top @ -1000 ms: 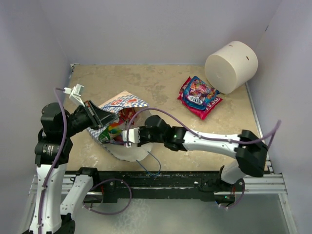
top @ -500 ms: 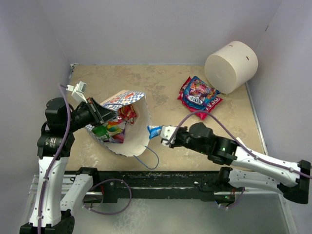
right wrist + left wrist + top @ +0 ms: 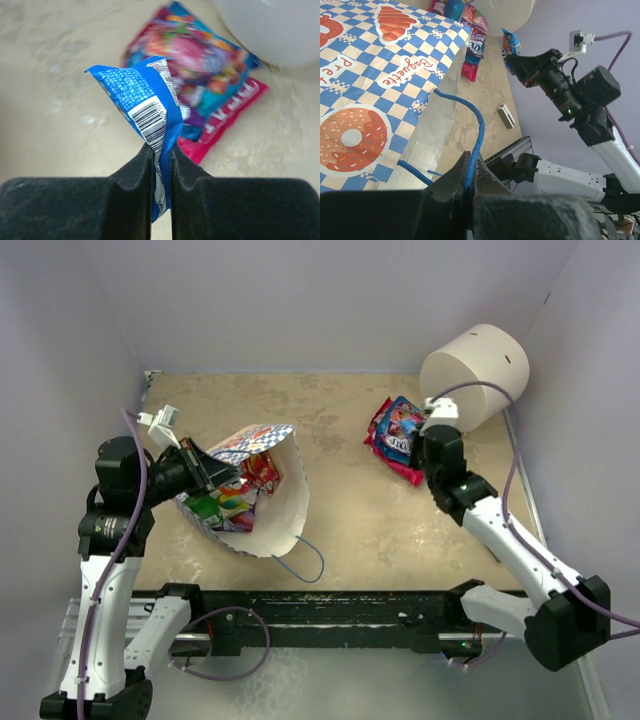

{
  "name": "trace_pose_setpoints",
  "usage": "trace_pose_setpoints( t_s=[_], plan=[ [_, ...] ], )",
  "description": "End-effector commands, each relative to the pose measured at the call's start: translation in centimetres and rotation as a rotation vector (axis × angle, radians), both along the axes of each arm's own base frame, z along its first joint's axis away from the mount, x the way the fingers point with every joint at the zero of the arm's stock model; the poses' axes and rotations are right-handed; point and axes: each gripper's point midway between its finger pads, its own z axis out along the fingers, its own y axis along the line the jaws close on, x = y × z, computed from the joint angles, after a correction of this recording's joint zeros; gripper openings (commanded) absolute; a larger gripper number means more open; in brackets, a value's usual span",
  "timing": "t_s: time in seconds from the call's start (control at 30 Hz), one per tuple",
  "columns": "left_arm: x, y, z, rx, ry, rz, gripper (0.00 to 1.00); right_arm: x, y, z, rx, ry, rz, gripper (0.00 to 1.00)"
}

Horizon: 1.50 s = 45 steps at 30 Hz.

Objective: Take the snacks out of the paper bag

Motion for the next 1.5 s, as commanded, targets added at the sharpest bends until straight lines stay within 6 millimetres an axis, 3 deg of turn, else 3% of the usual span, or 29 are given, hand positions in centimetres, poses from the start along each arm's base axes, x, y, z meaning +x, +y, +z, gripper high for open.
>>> trace_pose_setpoints(
  t_s=[0.0, 0.13, 0.17, 0.27, 0.53, 0.67, 0.8, 1.0, 1.13, 1.2, 1.3, 1.37, 1.47],
  plan=[
    [-0.4, 0.0, 2.3, -0.006, -0.077, -0.003, 0.00, 2.8, -5.1, -0.1, 0.430, 0.070, -0.333, 0.00],
    [-0.7, -0.3, 2.7, -0.022, -0.088, -0.024, 0.00, 3.5, -8.4, -4.2, 0.532, 0.167, -0.528, 0.00],
    [-1.0, -0.9, 3.0, -0.052, -0.089, -0.061, 0.00, 3.3, -10.0, -6.8, 0.607, 0.209, -0.626, 0.00],
    [-1.6, -1.5, 3.0, -0.086, -0.085, -0.113, 0.00, 3.3, -11.0, -9.7, 0.713, 0.246, -0.695, 0.00],
    [-3.3, -1.8, 2.5, -0.083, -0.068, -0.161, 0.00, 3.2, -12.3, -13.2, 0.794, 0.262, -0.759, 0.00],
    [-3.6, -1.8, 2.5, -0.065, -0.070, -0.172, 0.00, 3.8, -11.7, -15.0, 0.792, 0.300, -0.731, 0.14],
    [-3.5, -1.9, 2.2, -0.059, -0.059, -0.185, 0.00, 4.2, -10.7, -14.9, 0.783, 0.323, -0.649, 0.31],
    [-3.7, -1.9, 2.1, -0.056, -0.070, -0.190, 0.00, 2.5, -11.4, -12.7, 0.663, 0.291, -0.586, 0.67],
    [-3.9, -1.9, 1.9, -0.054, -0.071, -0.199, 0.00, 1.7, -12.0, -10.2, 0.542, 0.234, -0.511, 0.76],
    [-4.0, -2.0, 1.7, -0.054, -0.070, -0.207, 0.00, 1.7, -11.0, -8.6, 0.514, 0.213, -0.403, 0.76],
    [-4.0, -2.0, 1.6, -0.046, -0.075, -0.212, 0.00, 1.5, -6.7, -6.0, 0.487, 0.184, -0.146, 0.77],
    [-4.0, -2.0, 1.6, -0.042, -0.079, -0.213, 0.00, 1.0, -2.3, -4.4, 0.427, 0.169, 0.052, 0.77],
    [-4.2, -1.9, 1.8, -0.038, -0.082, -0.205, 0.00, -1.6, 5.2, -1.5, 0.351, 0.103, 0.354, 0.78]
  ],
)
